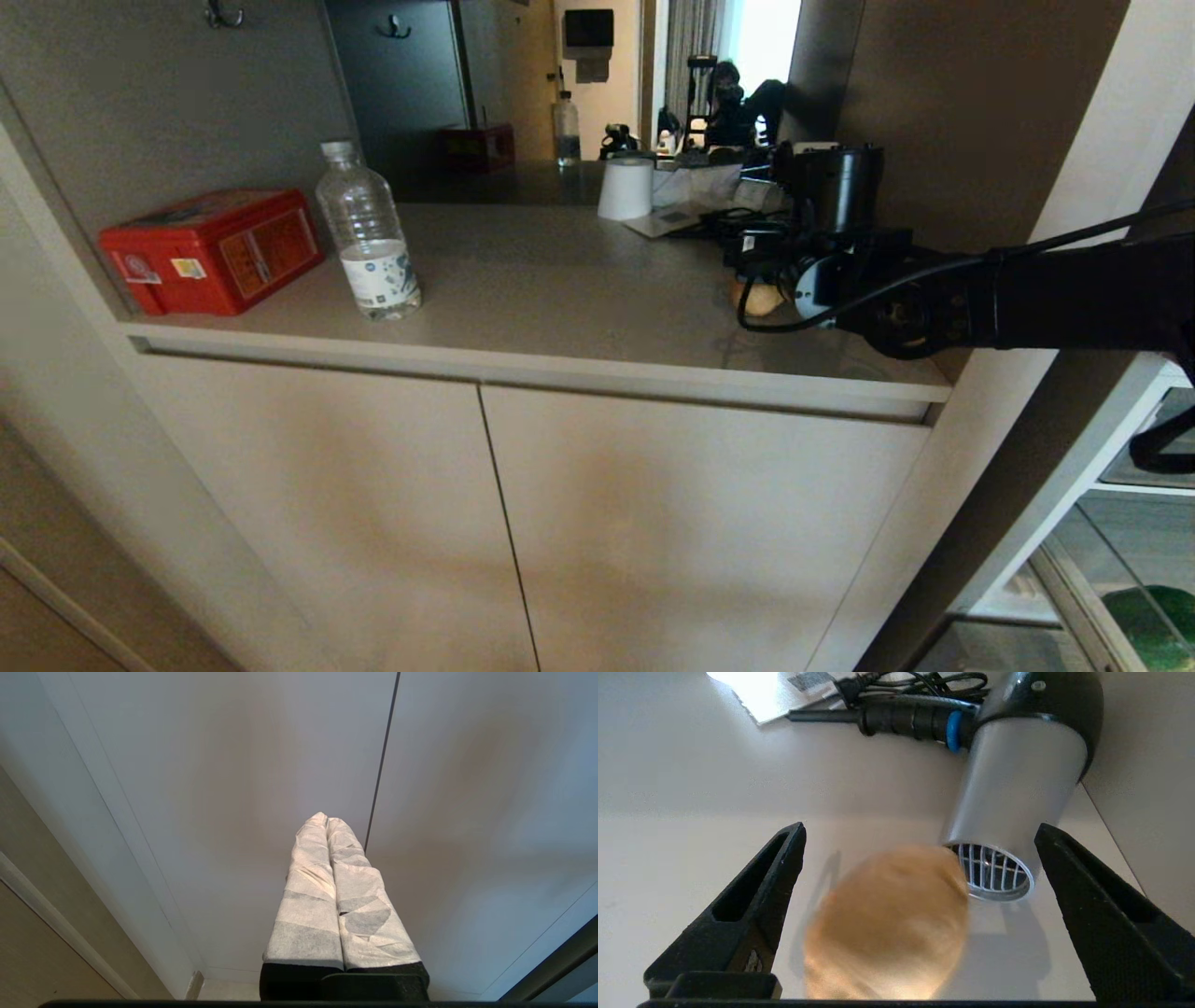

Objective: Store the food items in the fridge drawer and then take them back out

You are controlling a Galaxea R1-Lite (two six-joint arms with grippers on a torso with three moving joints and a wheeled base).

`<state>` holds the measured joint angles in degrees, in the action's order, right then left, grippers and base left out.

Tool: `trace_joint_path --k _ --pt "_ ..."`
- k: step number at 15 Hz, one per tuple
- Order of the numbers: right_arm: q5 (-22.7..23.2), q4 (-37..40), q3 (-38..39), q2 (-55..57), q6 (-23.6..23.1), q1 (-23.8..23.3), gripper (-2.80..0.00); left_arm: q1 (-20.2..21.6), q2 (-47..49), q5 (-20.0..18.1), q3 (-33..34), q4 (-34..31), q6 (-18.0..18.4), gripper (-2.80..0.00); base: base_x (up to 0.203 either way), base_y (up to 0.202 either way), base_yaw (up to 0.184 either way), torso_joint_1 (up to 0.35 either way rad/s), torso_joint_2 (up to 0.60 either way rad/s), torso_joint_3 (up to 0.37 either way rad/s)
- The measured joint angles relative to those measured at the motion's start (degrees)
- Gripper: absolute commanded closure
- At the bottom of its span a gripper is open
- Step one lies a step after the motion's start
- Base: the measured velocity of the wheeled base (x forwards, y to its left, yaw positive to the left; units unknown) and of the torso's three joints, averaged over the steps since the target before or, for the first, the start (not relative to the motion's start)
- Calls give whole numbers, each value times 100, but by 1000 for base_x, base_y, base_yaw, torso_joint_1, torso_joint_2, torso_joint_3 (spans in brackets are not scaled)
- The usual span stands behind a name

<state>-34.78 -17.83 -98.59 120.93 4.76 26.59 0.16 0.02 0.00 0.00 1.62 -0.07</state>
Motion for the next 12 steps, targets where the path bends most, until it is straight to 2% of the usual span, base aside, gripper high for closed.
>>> trace_joint_path --k 5,8,9,10,12 --pt "-13 -2 -70 -94 -77 9 -280 0 0 0 0 2 0 0 0 0 0 0 0 0" --pt "25 6 401 -590 -85 96 -280 0 0 0 0 0 0 0 0 0 0 0 0 0" --pt "68 14 744 -859 -84 181 -49 0 0 0 0 2 0 0 0 0 0 0 0 0" --pt "124 17 1155 -1181 -80 292 0 0 0 0 0 0 0 0 0 0 0 0 0 0" --pt "270 16 2051 -1936 -74 549 0 0 0 0 0 0 0 0 0 0 0 0 0 0"
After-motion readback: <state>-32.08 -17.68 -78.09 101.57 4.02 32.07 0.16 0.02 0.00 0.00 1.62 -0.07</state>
